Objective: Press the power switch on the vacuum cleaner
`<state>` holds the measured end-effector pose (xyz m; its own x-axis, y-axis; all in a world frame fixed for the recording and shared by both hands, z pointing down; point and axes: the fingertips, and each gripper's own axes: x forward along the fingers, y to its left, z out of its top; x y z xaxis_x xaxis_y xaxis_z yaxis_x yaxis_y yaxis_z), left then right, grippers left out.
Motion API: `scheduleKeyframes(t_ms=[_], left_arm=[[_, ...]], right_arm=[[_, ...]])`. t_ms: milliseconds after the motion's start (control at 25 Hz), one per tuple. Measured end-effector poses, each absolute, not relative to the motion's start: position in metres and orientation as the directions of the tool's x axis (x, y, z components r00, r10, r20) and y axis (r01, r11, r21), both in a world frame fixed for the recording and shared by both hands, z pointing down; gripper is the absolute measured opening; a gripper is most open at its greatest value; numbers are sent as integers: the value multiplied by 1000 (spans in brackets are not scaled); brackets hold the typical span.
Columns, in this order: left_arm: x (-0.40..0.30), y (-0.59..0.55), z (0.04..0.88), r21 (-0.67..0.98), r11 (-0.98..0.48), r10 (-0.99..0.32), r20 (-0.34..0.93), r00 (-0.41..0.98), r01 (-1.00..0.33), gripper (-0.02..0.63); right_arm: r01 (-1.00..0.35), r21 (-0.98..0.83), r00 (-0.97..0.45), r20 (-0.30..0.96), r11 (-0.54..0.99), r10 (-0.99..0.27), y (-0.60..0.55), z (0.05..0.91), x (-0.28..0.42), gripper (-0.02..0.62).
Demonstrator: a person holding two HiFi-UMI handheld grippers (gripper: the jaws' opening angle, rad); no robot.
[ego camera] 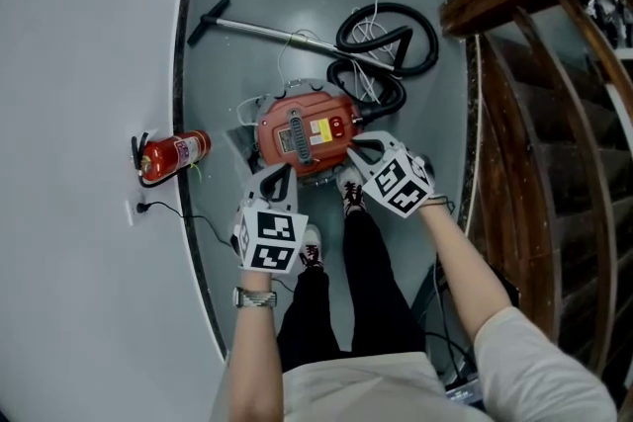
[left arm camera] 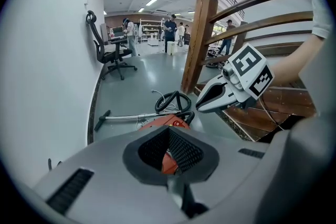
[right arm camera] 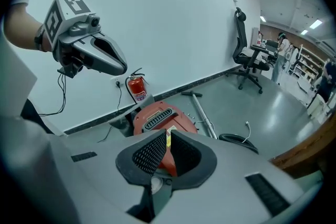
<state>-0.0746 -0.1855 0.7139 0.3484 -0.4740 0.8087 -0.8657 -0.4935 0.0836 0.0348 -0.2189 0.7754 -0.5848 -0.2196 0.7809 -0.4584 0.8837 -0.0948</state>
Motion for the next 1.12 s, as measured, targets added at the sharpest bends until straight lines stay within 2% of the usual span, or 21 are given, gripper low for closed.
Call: scheduleKeyframes(t_ms=[240, 880, 1120], left_arm=[[-81, -194, 695, 55, -517, -487, 802, 347, -854, 0], [-83, -193, 630, 14, -575, -533, 753, 387, -818, 0], [-79, -196, 605, -2, -615, -545, 724, 423, -789, 0]], right_arm=[[-489, -77, -566, 786, 869, -249, -221, 755, 40, 29], [-487, -23, -593, 743, 873, -311, -199, 671, 33, 29], [-530, -30, -602, 717, 847, -351, -196, 629, 47, 31]])
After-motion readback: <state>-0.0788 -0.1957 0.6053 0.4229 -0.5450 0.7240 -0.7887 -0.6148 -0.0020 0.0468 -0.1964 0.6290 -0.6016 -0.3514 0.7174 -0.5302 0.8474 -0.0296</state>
